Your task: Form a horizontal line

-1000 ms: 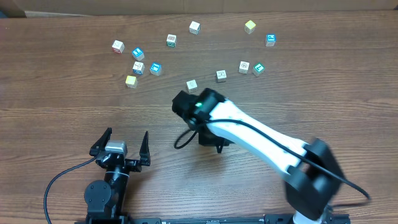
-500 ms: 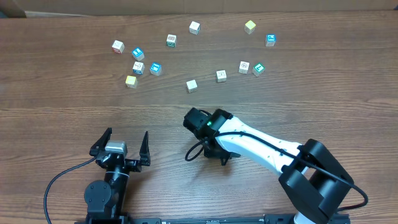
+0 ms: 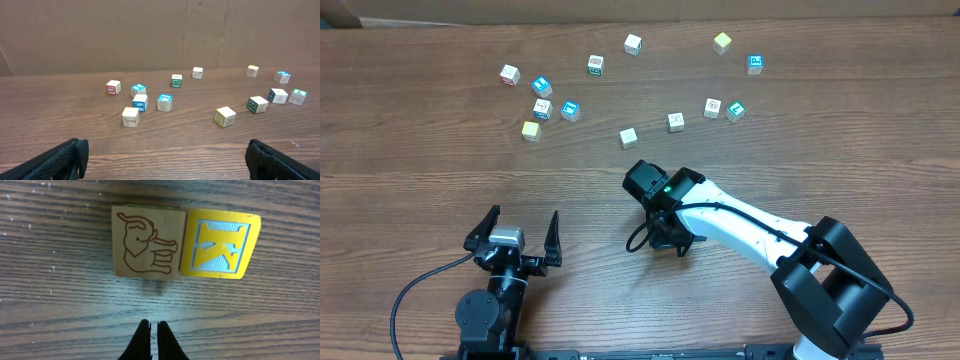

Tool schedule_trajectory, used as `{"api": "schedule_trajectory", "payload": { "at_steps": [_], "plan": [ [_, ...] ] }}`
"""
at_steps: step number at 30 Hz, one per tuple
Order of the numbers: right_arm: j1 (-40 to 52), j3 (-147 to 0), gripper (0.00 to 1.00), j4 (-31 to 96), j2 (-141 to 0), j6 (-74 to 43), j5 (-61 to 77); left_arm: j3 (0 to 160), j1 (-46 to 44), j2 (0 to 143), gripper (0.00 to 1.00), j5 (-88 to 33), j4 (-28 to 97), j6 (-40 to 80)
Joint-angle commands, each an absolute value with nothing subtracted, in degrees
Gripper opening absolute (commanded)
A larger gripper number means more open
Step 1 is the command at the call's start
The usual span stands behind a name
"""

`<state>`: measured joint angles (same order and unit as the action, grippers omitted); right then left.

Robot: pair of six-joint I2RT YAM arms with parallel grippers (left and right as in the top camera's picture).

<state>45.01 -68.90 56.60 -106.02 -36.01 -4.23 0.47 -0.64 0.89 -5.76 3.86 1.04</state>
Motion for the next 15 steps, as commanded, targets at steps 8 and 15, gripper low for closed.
{"api": "schedule_trajectory", "payload": {
  "at_steps": [8, 15],
  "plan": [
    [44.9, -68.5, 0.04, 55.1, -105.8, -34.2, -3.8, 0.3, -0.2, 0.3, 1.0, -5.5, 4.0, -0.3],
    [44.9, -68.5, 0.04, 54.5, -105.8, -34.2, -6.2, 0.3, -0.2, 0.3, 0.99, -5.5, 4.0, -0.3]
  ]
}}
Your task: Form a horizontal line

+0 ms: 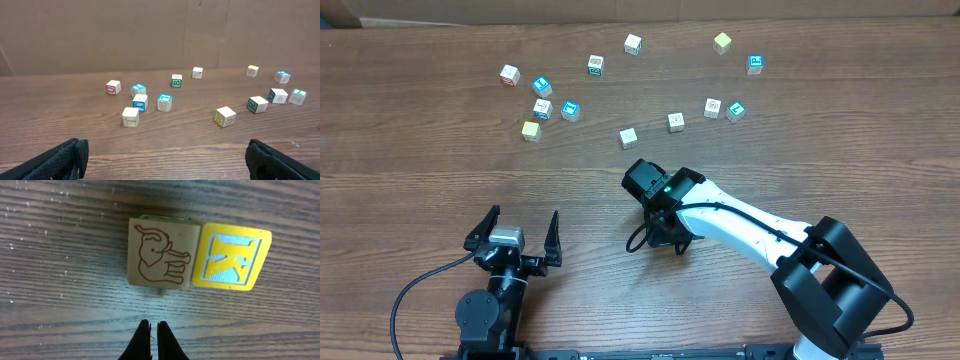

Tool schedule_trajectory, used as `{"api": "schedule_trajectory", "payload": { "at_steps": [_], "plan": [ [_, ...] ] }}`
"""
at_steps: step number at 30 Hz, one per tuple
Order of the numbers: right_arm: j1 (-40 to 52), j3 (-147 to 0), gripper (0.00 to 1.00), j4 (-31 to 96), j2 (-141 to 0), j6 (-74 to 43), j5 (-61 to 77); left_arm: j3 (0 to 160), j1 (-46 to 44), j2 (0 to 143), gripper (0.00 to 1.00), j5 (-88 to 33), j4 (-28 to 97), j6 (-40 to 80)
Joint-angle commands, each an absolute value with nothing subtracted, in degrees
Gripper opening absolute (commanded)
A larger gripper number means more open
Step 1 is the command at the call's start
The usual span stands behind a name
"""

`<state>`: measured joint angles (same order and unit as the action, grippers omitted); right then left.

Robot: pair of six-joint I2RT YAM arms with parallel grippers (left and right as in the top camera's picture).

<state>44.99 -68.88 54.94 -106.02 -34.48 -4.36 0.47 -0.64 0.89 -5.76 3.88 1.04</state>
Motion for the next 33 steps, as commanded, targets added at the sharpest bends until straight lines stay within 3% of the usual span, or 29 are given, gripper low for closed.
{"api": "schedule_trajectory", "payload": {
  "at_steps": [1, 33],
  "plan": [
    [44.9, -68.5, 0.04, 54.5, -105.8, -34.2, -6.2, 0.3, -0.2, 0.3, 1.0, -5.5, 4.0, -0.2],
    [42.4, -68.5, 0.04, 52.6, -105.8, -30.7, -5.9, 0.3, -0.2, 0.3, 1.0, -5.5, 4.0, -0.2]
  ]
}}
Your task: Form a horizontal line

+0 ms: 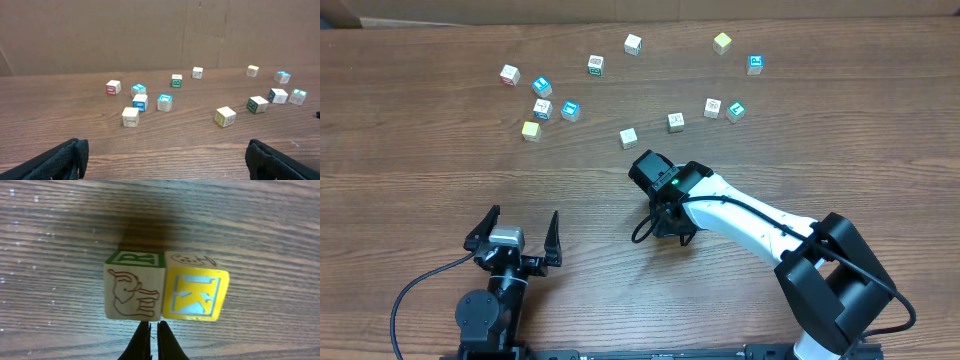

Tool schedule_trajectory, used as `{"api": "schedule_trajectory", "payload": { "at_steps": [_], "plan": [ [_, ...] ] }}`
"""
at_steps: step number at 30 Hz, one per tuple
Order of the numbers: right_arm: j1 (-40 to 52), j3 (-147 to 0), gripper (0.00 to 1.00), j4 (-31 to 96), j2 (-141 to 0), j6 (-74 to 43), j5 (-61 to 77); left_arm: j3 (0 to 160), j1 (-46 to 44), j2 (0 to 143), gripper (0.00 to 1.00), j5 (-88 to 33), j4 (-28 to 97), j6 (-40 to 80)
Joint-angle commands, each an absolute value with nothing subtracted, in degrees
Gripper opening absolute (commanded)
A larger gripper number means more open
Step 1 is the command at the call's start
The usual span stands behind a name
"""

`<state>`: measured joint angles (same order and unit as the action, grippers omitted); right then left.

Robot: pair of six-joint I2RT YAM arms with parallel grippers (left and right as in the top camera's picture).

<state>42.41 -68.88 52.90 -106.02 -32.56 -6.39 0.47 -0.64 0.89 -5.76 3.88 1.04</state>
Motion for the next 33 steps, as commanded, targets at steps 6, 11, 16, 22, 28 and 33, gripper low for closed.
{"api": "schedule_trajectory", "payload": {
  "at_steps": [6, 11, 16, 22, 28, 33],
  "plan": [
    [42.4, -68.5, 0.04, 52.3, -105.8, -30.7, -5.9, 0.3, -0.2, 0.3, 0.99, -5.5, 4.0, -0.3],
    [42.3, -68.5, 0.04, 52.1, -105.8, -30.7, -5.9, 0.3, -0.2, 0.3, 1.0, -5.5, 4.0, -0.3],
    [42.3, -68.5, 0.04, 51.9, -105.8, -30.7, -5.9, 0.3, -0.2, 0.3, 0.99, -5.5, 4.0, -0.3],
    [42.3, -68.5, 0.04, 51.9, -105.8, -30.7, -5.9, 0.3, -0.3, 0.3, 1.0, -5.5, 4.0, -0.3],
    [42.3, -68.5, 0.04, 51.8, -105.8, -30.8, -5.9, 0.3, -0.2, 0.3, 1.0, -5.5, 4.0, -0.3],
    [42.4, -68.6, 0.04, 52.1, -105.8, -30.4, -5.9, 0.3, -0.3, 0.3, 1.0, -5.5, 4.0, -0.3]
  ]
}}
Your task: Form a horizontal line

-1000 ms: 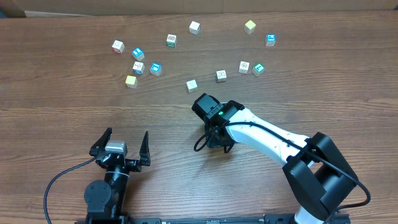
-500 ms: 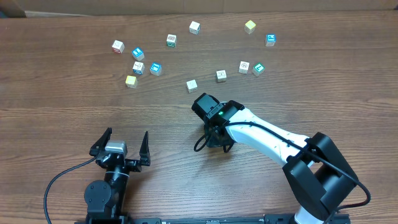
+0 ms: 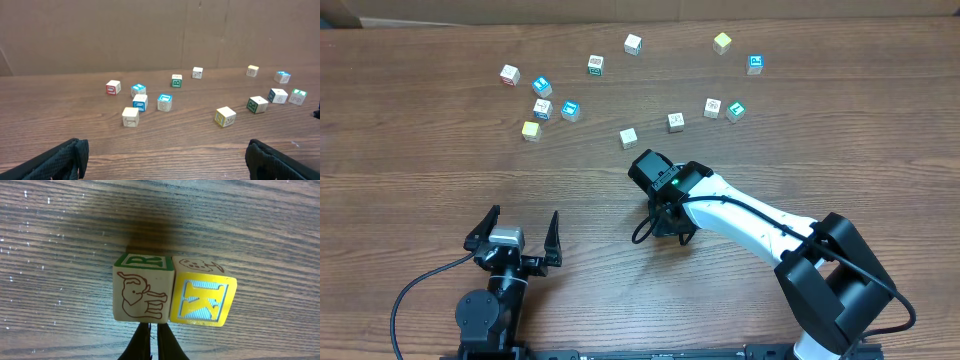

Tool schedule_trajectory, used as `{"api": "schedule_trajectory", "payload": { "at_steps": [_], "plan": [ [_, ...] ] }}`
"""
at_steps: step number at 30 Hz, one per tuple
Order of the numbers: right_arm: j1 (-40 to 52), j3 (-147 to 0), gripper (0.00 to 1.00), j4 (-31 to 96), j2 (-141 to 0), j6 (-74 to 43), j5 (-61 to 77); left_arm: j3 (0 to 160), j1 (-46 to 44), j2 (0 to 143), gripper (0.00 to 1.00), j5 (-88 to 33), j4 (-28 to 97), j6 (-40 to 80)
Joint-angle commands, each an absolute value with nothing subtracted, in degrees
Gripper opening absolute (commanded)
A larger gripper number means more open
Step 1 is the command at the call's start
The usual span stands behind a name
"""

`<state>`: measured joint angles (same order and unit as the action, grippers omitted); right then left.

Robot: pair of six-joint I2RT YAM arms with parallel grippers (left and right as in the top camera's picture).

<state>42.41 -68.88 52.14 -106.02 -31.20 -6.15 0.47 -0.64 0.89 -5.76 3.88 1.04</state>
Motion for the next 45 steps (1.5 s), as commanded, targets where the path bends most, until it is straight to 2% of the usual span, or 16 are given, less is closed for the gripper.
{"api": "schedule_trajectory", "payload": {
  "at_steps": [1, 5, 10, 16, 20, 45],
  "plan": [
    [42.5, -68.6, 0.04, 52.1, -105.8, -29.7, -5.3, 0.3, -0.3, 0.3, 0.99, -5.5, 4.0, -0.3],
    [43.2, -69.5, 0.04, 52.6, -105.8, -25.0, 1.7, 0.3, -0.2, 0.3, 1.0, -5.5, 4.0, -0.3],
    [45.1, -74.3, 0.04, 52.6, -105.8, -24.9, 6.3, 0.3, -0.2, 0.3, 1.0, -5.5, 4.0, -0.3],
    [45.6, -77.2, 0.04, 44.4, -105.8, -31.8, 6.1, 0.3, -0.2, 0.3, 0.99, -5.5, 4.0, -0.3],
    [45.7, -77.2, 0.04, 43.4, -106.3, -38.1, 2.8, 0.3, -0.2, 0.3, 1.0, -5.5, 4.0, -0.3],
    [44.7, -77.1, 0.04, 44.4, -111.3, -43.7, -2.4, 0.3, -0.2, 0.3, 0.99, -5.5, 4.0, -0.3]
  ]
}}
